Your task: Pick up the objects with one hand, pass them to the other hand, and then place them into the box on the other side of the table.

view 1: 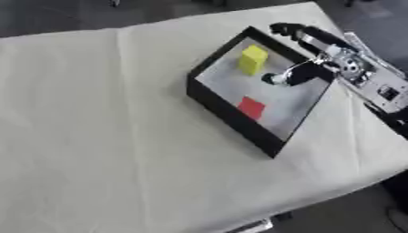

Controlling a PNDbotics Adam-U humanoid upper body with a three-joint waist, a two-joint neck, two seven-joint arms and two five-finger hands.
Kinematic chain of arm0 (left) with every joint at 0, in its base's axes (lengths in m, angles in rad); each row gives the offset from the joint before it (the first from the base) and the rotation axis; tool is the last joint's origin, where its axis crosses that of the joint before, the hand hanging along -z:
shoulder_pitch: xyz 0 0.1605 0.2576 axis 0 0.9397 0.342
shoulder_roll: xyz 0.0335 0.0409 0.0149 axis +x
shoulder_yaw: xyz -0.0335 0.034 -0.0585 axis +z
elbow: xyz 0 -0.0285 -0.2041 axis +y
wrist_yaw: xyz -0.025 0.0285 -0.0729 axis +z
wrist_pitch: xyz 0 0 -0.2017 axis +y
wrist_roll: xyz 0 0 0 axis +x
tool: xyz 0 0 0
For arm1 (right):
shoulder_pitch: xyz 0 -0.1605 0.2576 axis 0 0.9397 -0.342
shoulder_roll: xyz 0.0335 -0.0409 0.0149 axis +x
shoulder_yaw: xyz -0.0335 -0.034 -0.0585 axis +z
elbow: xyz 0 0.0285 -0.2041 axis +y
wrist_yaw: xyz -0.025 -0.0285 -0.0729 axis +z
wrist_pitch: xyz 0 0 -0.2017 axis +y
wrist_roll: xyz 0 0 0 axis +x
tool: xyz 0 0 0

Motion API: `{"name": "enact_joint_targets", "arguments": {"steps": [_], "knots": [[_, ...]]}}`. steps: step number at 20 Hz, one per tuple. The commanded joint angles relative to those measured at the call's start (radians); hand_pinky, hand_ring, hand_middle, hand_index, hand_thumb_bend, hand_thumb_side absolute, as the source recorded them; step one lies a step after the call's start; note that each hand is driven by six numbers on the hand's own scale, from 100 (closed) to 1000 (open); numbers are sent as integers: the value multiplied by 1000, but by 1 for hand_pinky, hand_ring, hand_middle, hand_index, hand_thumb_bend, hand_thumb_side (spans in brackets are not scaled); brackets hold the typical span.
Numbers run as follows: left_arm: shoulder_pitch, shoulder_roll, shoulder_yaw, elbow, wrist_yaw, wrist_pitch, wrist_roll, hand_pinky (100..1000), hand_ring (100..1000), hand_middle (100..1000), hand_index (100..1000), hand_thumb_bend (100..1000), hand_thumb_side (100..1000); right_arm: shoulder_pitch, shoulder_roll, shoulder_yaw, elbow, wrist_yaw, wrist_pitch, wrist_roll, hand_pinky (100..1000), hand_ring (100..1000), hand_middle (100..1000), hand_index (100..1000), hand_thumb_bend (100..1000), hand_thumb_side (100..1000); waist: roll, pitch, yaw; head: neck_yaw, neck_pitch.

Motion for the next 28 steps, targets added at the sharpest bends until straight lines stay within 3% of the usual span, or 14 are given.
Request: {"name": "enact_joint_targets", "arguments": {"steps": [1, 4, 6, 8, 12, 17, 21, 26, 27, 28], "knots": [[-21, 76, 19, 6, 6, 7, -2, 813, 740, 702, 809, 279, 427, -8, 0, -53, -99, -168, -10, -121, 1000, 1000, 958, 1000, 100, 100, 6, -11, 2, 62, -2], [-45, 118, 15, 52, 35, 13, -38, 816, 742, 715, 830, 294, 433, -8, 17, -72, -188, -343, -70, -235, 1000, 1000, 1000, 1000, 100, 201, 13, -10, 8, 133, 0], [-68, 147, 5, 102, 59, 19, -92, 820, 748, 723, 843, 307, 458, -16, 25, -77, -201, -404, -126, -248, 1000, 1000, 1000, 1000, 100, 122, 18, -11, 12, 168, 1], [-97, 177, -11, 164, 84, 23, -165, 827, 755, 728, 851, 355, 455, -25, 33, -80, -204, -426, -165, -250, 1000, 1000, 999, 1000, 175, 100, 23, -12, 15, 195, 4], [-166, 225, -59, 309, 124, 9, -353, 847, 782, 745, 874, 440, 480, -48, 57, -72, -205, -445, -212, -273, 1000, 1000, 979, 1000, 184, 100, 31, -12, 23, 223, 8], [-268, 248, -117, 474, 92, -47, -590, 874, 822, 764, 888, 635, 437, -59, 79, -61, -205, -465, -205, -304, 1000, 1000, 981, 1000, 193, 100, 36, -15, 31, 232, 15], [-355, 230, -147, 606, 18, -122, -741, 894, 847, 777, 895, 709, 413, -65, 106, -48, -205, -466, -183, -288, 1000, 1000, 988, 1000, 186, 100, 38, -18, 39, 234, 17], [-420, 189, -180, 714, -76, -191, -855, 907, 861, 782, 881, 776, 407, -80, 140, -30, -205, -461, -149, -273, 1000, 1000, 988, 1000, 181, 100, 39, -20, 46, 233, 20], [-430, 178, -180, 731, -83, -193, -871, 912, 865, 780, 881, 776, 407, -83, 146, -25, -205, -460, -145, -269, 1000, 1000, 986, 1000, 293, 100, 39, -20, 47, 232, 20], [-437, 172, -191, 748, -97, -188, -886, 916, 869, 788, 881, 815, 428, -86, 151, -19, -205, -458, -141, -264, 1000, 1000, 988, 1000, 181, 100, 39, -20, 47, 232, 21]]}}
